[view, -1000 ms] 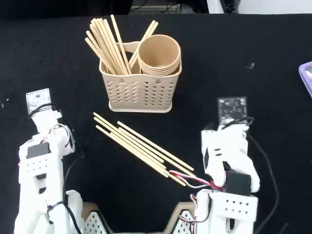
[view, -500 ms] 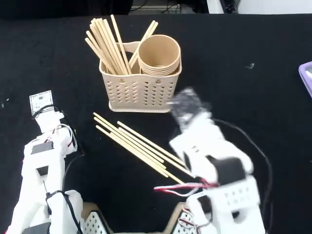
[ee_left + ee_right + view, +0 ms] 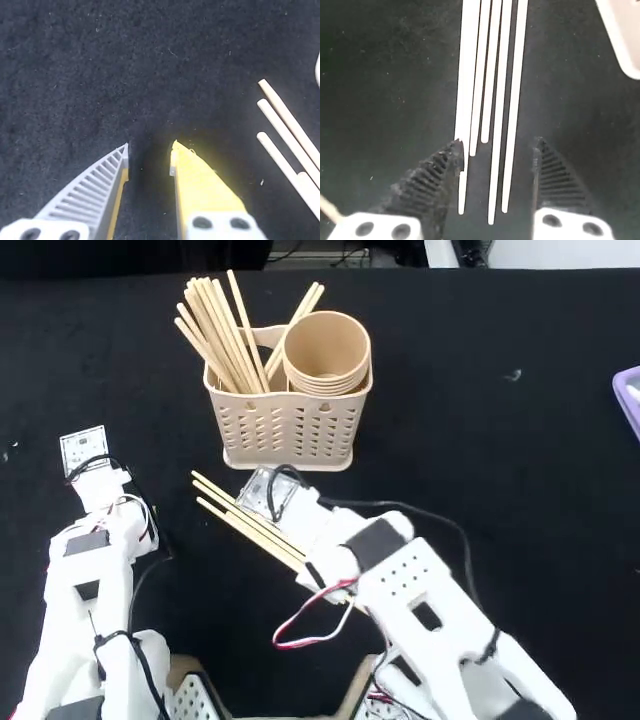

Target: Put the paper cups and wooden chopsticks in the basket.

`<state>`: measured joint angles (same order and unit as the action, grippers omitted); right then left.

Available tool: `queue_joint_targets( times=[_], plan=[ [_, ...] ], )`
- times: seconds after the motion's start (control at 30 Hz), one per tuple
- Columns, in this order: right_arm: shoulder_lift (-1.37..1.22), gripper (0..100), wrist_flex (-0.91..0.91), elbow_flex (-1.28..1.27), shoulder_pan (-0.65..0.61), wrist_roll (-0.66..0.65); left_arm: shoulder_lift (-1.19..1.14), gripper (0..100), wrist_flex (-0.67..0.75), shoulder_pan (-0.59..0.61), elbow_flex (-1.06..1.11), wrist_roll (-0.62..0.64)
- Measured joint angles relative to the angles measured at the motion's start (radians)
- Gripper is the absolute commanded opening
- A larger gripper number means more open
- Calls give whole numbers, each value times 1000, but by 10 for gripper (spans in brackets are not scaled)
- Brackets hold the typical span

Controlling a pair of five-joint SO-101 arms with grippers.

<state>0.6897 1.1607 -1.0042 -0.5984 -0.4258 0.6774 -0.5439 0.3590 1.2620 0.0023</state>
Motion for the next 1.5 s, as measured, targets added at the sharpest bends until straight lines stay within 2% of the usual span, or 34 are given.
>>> queue_joint_targets(
  times=[0.2, 0.47, 0.6, 0.83, 1.03, 1.27, 1.5],
  plan=[
    [-212, 229, -219, -58, 0, 0, -3, 143, 0, 0, 0, 0],
    [-440, 202, -270, -3, 0, 0, -6, 143, 0, 0, 0, 0],
    [-443, 11, -275, 2, 3, 0, -6, 143, 0, 0, 0, 0],
    [-433, 11, -267, 17, 3, 0, -6, 143, 0, 0, 0, 0],
    [-239, 11, -114, 15, 0, -3, -6, 143, 0, 0, 0, 0],
    [-98, 12, -25, -34, 8, -163, -6, 142, 0, 0, 0, 0],
    [-169, 16, -117, -75, 198, -305, -6, 142, 0, 0, 0, 0]
  ],
)
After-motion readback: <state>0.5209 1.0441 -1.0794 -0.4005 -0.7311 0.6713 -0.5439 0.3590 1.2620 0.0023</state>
